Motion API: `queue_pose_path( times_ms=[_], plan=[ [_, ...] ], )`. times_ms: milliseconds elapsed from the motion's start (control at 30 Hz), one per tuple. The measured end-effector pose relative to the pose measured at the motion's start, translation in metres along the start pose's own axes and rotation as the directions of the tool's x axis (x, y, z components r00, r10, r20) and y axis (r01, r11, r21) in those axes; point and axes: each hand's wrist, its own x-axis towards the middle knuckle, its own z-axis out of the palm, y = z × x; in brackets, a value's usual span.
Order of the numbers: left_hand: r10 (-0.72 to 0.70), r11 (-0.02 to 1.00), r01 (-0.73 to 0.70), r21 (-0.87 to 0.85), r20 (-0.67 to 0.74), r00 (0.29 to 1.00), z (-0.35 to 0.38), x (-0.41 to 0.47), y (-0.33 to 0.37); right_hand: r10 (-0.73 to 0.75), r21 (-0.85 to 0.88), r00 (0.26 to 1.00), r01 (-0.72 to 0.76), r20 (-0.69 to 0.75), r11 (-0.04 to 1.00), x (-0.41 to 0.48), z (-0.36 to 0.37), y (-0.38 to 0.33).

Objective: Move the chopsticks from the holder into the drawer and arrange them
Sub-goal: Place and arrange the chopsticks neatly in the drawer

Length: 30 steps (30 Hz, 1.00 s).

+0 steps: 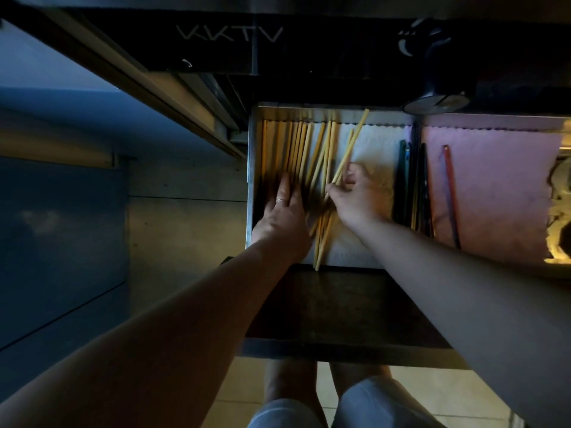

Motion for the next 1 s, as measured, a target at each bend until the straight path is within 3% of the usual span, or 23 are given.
queue_pose_path(
  times_ms=[167,367,667,867,1000],
  plan=[
    [0.058,0.998,-0.059,0.038,0.038,0.998,0.004,0.003,-0.003,-0.088,-0.121,0.996,0.085,-0.019,0.989,0.004,0.003,-0.011],
    [0.063,0.997,-0.061,0.043,-0.047,0.997,0.003,-0.001,0.0,0.013,-0.063,1.0,-0.012,0.007,0.998,0.014,0.007,-0.021],
    [0.051,0.998,-0.051,0.034,-0.015,0.999,0.006,0.0,-0.003,-0.057,-0.164,0.997,0.063,0.042,0.984,-0.004,-0.009,-0.007],
    [0.085,0.99,-0.08,0.118,-0.041,0.996,0.007,0.001,-0.001,0.01,-0.213,0.997,0.005,0.071,0.977,-0.005,-0.008,-0.005],
    [0.185,0.951,-0.16,0.265,-0.071,0.98,0.004,0.007,0.001,0.072,-0.19,0.996,-0.062,0.047,0.98,-0.002,-0.008,-0.007]
  ],
)
